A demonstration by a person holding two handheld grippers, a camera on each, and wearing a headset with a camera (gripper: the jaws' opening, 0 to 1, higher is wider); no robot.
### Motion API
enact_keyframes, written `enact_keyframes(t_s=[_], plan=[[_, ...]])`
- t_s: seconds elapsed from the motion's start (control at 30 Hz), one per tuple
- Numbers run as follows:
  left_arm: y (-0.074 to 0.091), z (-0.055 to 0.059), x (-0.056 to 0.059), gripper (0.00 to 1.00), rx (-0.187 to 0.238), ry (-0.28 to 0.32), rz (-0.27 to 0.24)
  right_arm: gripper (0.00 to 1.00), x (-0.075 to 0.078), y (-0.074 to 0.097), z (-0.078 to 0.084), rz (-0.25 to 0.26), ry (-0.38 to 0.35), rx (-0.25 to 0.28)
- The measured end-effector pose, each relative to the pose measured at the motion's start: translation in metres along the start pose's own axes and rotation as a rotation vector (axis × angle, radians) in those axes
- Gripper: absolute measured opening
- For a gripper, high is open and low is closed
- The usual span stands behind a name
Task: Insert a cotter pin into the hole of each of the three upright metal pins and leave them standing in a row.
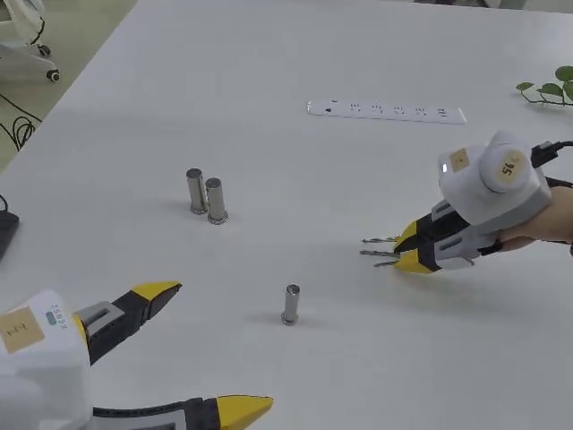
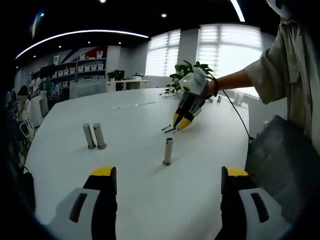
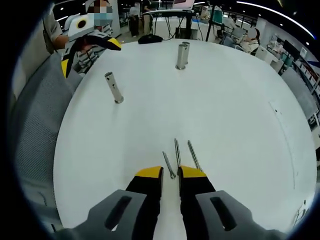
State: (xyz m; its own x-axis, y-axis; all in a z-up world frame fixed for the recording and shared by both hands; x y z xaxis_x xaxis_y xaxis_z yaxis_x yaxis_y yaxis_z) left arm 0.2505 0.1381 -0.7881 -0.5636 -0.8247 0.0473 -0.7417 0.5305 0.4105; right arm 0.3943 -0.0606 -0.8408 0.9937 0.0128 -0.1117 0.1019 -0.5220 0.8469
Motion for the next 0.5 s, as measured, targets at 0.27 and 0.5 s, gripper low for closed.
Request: enact_keyframes(t_s=[0.27,0.5], plan=[[0.0022,-0.0006,-0.0019,0.85,-0.001,0.009,-0.012,0.13,-0.0001,-0.0021,0.0023,-0.013,0.047,-0.033],[0.0031,-0.0009,-0.0015,0.84,-0.001,0.016,-0.016,0.11,0.0009,-0.0027,0.0026,-0.020,0.101,-0.073]])
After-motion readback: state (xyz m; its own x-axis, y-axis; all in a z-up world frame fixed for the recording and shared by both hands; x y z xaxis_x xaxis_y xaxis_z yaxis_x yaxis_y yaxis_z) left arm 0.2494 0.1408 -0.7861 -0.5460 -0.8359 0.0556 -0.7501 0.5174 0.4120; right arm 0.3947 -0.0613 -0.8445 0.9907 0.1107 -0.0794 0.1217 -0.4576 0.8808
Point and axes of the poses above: the centre of the closed fingertips' face, and the gripper's own axes: y roughly backward along the fingers, x roughly to its right, z roughly out of its underside, the point moved 2 cm from there along y, roughly backward along the fingers, and after that the axes turned 10 degrees about -z, right-handed, at the moved point
